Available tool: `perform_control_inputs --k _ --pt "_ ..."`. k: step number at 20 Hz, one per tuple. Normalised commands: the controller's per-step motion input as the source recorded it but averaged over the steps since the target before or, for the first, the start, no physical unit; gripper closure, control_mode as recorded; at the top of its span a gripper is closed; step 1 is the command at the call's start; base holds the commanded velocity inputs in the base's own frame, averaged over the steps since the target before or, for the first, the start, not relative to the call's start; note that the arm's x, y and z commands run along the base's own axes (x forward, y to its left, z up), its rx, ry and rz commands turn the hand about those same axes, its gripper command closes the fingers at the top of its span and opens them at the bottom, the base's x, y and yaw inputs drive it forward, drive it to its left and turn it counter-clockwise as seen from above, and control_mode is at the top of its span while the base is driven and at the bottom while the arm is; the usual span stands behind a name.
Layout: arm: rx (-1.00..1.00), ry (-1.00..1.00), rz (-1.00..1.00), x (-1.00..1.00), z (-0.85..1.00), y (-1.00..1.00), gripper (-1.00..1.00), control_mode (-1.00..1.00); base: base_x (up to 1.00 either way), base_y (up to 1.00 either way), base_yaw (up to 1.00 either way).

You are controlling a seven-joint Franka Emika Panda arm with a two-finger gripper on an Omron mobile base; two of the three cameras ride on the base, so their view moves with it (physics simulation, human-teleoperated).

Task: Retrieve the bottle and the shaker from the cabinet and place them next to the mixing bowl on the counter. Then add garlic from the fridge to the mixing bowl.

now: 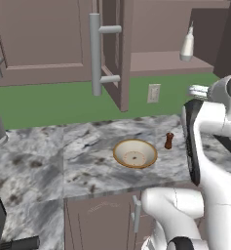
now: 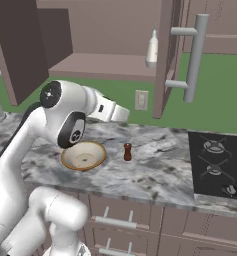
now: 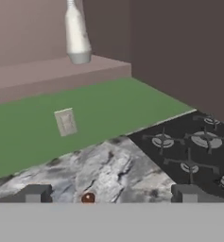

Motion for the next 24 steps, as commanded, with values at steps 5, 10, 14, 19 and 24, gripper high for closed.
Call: perform_control_inputs --k 5,10,14,19,24 --pt "-0.03 -0.08 -0.34 0.3 0.67 0.35 -1.0 -1.0 0.0 0.0 0.0" --pt "0.19 -0.1 0.13 0.0 0.5 -0.1 -1.0 -1.0 0.0 0.0 0.0" --pt "0.19 -0.08 0.28 0.0 0.36 -0.4 -1.0 -1.0 0.0 0.0 0.0" --pt "-0.01 0.0 0.14 0.0 0.43 -0.01 -1.0 -1.0 0.0 0.0 0.0" --pt "-0.06 0.01 0.01 0.2 0.27 0.04 -1.0 -1.0 0.0 0.0 0.0"
